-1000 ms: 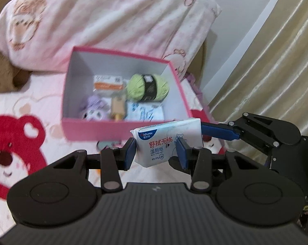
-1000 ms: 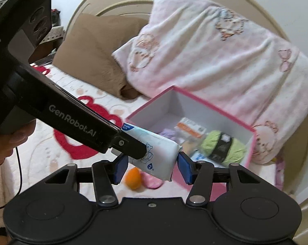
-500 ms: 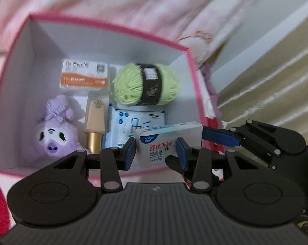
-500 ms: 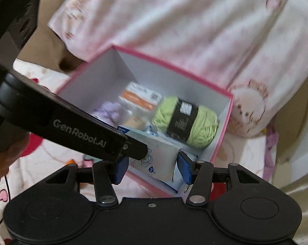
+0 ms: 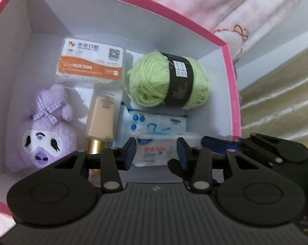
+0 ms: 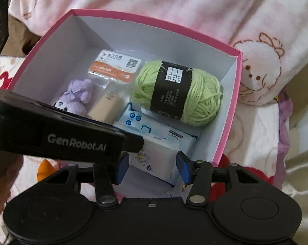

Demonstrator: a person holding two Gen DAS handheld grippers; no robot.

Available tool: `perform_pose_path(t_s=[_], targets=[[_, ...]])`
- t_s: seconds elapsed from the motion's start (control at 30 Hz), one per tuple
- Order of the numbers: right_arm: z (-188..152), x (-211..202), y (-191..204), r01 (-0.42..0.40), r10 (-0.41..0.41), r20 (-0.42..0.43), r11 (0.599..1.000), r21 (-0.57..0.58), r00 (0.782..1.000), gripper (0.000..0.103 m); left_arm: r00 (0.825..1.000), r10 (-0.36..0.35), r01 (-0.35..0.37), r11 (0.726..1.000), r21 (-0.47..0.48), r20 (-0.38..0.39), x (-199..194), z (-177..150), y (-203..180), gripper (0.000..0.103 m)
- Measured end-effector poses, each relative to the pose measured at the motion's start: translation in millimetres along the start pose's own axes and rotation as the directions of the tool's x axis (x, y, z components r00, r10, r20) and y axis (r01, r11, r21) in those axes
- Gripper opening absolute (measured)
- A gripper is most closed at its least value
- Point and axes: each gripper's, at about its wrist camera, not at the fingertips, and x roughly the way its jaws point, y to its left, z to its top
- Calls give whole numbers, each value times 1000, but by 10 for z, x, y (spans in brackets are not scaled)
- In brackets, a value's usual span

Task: Organize objects
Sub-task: 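Carry the wipe pack into the pink box and open the right tool, then withdraw the right tool and move it to the orange sponge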

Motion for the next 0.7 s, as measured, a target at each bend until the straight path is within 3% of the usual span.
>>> perform_pose_path(t_s=[0.1, 0.2, 0.43, 0.7], targets=[[-99, -177, 38, 63, -62, 52, 998, -10, 997, 58, 999, 32, -32, 999, 8, 10, -62, -10, -28, 52], [-331, -523, 23, 7, -8, 158, 1000, 8, 987, 60, 1000, 23, -24, 999, 41, 17, -234, -52, -88, 56], [-791, -1010, -40, -138, 114, 309, 989, 57, 944, 61, 989, 126, -138, 971, 194, 72, -808, -255, -356, 61], [-1108, -1436, 169, -172, 162, 342, 985, 0, 926, 61, 976, 205, -220, 924, 314, 80, -1338, -640, -527, 61]])
